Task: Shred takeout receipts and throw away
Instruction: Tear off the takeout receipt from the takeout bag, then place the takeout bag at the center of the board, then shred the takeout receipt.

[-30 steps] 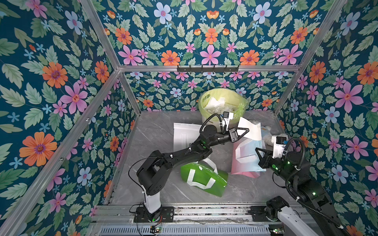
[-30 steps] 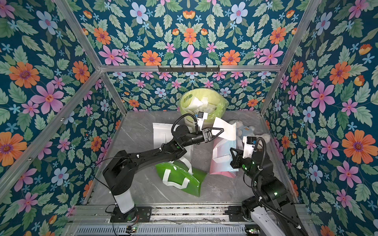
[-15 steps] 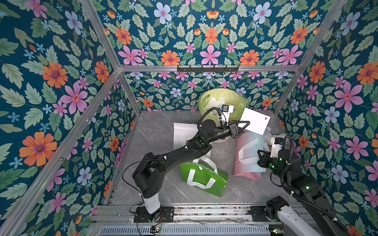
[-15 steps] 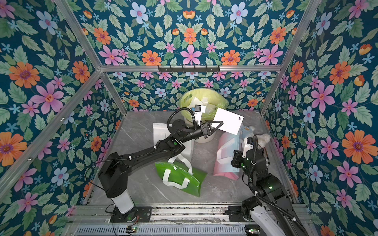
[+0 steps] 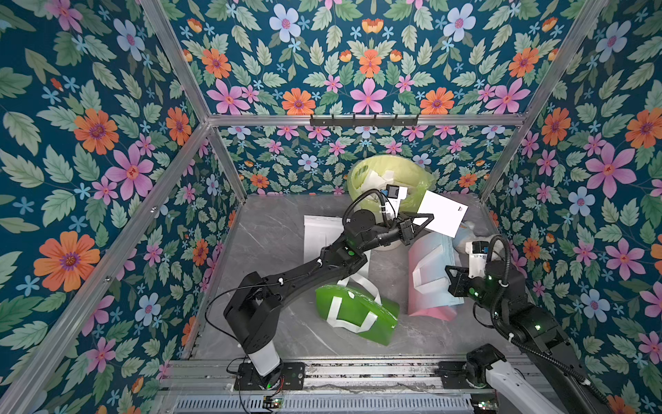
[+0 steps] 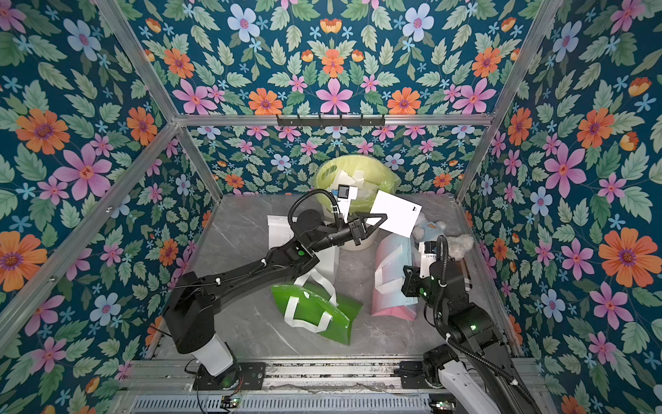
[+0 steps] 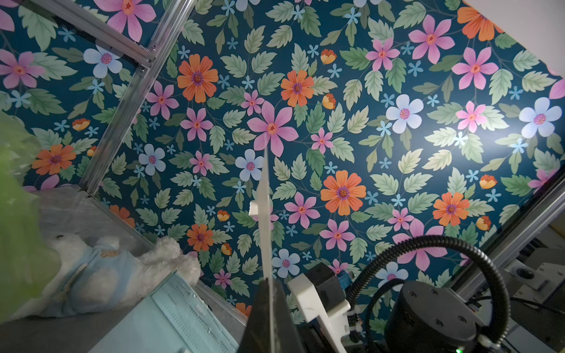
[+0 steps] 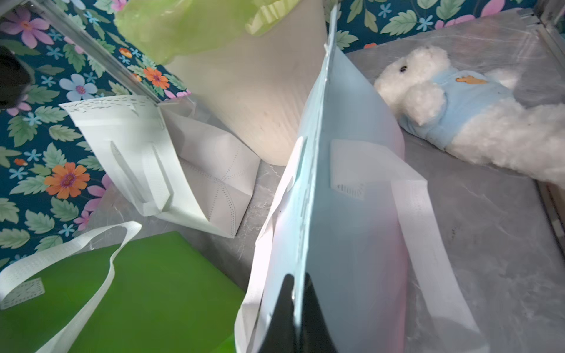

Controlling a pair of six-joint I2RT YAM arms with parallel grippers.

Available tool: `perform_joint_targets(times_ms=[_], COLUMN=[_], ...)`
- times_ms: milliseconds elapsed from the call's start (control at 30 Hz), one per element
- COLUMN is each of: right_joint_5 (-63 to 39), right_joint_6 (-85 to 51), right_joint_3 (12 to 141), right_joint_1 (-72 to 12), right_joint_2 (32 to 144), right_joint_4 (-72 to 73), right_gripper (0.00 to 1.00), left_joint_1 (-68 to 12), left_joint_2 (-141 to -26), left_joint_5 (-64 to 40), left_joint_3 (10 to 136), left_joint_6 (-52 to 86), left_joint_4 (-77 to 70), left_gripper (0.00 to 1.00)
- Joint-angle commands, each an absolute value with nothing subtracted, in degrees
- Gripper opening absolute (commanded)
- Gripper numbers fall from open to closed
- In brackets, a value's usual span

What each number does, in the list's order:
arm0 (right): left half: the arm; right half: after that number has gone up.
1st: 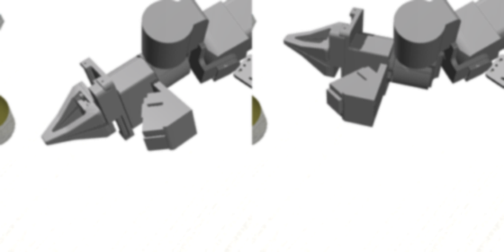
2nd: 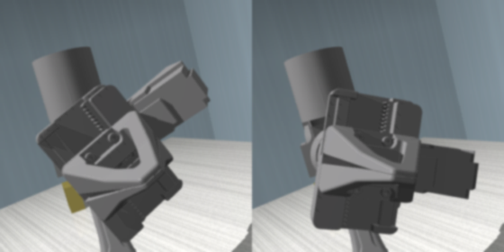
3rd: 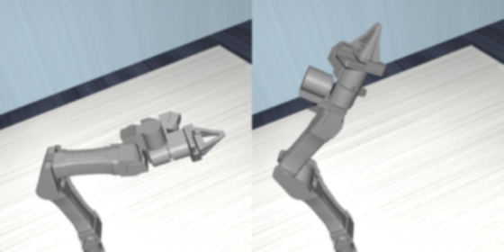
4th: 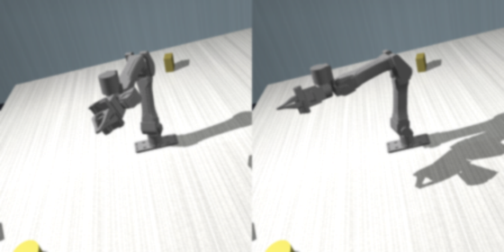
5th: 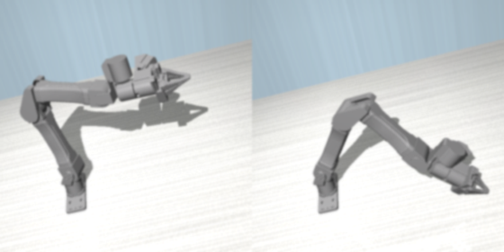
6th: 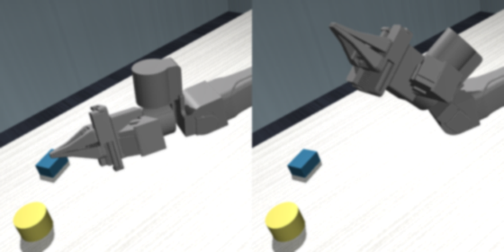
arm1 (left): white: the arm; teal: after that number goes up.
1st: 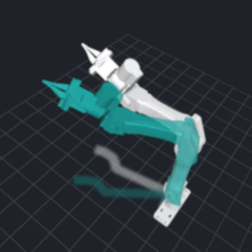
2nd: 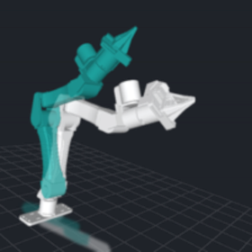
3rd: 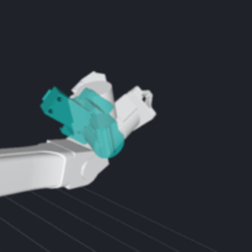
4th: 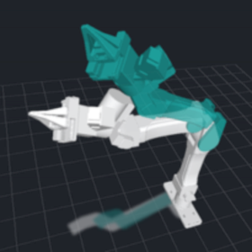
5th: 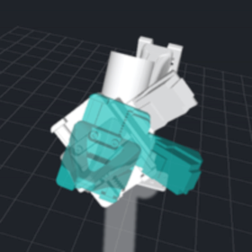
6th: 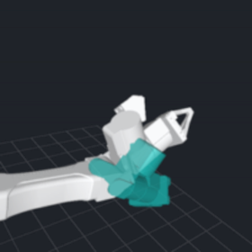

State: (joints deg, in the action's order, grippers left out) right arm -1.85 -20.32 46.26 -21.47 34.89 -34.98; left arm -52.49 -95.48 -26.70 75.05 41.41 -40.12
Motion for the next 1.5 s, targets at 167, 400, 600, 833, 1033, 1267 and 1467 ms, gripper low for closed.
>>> perform_joint_targets(times_ms=[167, 400, 600, 833, 1033, 1267, 1467], right_joint_5=[-2.7, -1.4, -0.3, -1.4, -5.3, -6.9, -12.3], right_joint_6=[-9.0, -7.6, -8.3, -8.9, -10.3, -14.7, -24.7], right_joint_3=[51.7, 52.8, 51.7, 52.1, 52.4, 53.1, 50.9], right_joint_1=[-21.4, -21.4, -21.4, -21.5, -21.4, -21.5, -21.4], right_joint_2=[40.1, 43.4, 44.5, 42.3, 38.7, 35.2, 34.8], right_joint_4=[-37.2, -40.7, -38.8, -36.3, -33.1, -26.7, -12.4], right_gripper=[0.00, 0.00, 0.16, 0.56, 0.69, 0.84, 0.89], left_joint_1=[-52.5, -52.4, -52.4, -52.4, -52.4, -52.3, -51.1], left_joint_2=[-88.6, -84.2, -80.3, -77.9, -75.6, -72.7, -70.4], left_joint_5=[-18.9, -16.6, -13.0, -10.8, -7.9, -3.8, -3.2], left_joint_3=[69.7, 64.3, 60.6, 57.2, 53.2, 49.1, 44.1], left_joint_6=[30.9, 29.2, 25.9, 24.0, 23.6, 23.2, 25.0], left_joint_4=[-36.6, -35.6, -34.0, -35.0, -38.1, -40.9, -47.8], left_gripper=[0.00, 0.00, 0.00, 0.00, 0.00, 0.00, 0.00])
